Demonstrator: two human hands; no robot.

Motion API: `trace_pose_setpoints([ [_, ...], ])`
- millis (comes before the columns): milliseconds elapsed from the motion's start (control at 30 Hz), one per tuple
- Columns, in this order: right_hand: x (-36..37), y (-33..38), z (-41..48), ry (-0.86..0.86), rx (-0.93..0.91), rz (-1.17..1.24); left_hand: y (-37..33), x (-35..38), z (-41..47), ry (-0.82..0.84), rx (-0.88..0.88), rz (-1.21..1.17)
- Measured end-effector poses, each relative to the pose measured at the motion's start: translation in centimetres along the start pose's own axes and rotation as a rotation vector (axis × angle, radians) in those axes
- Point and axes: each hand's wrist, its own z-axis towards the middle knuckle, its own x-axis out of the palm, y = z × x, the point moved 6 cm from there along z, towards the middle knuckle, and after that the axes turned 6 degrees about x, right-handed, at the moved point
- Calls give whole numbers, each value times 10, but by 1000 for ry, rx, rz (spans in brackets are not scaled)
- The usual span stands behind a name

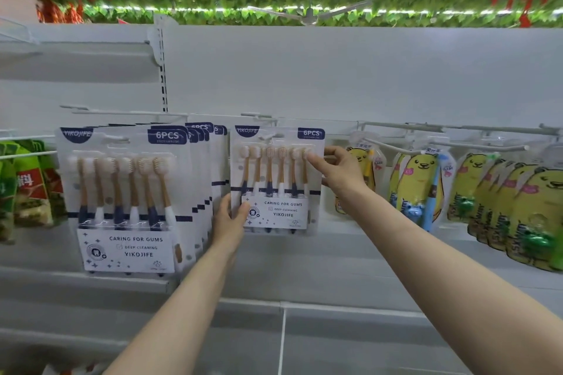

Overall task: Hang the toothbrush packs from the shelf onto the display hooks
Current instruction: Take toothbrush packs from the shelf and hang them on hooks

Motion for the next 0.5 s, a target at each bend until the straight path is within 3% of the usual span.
trace_pose_setpoints([
  [267, 1, 7, -14, -26, 55, -40, -10, -4, -11, -16, -19, -9],
  [500, -29, 5, -62, -93, 138, -196, -9, 5, -61, -119, -161, 43],
])
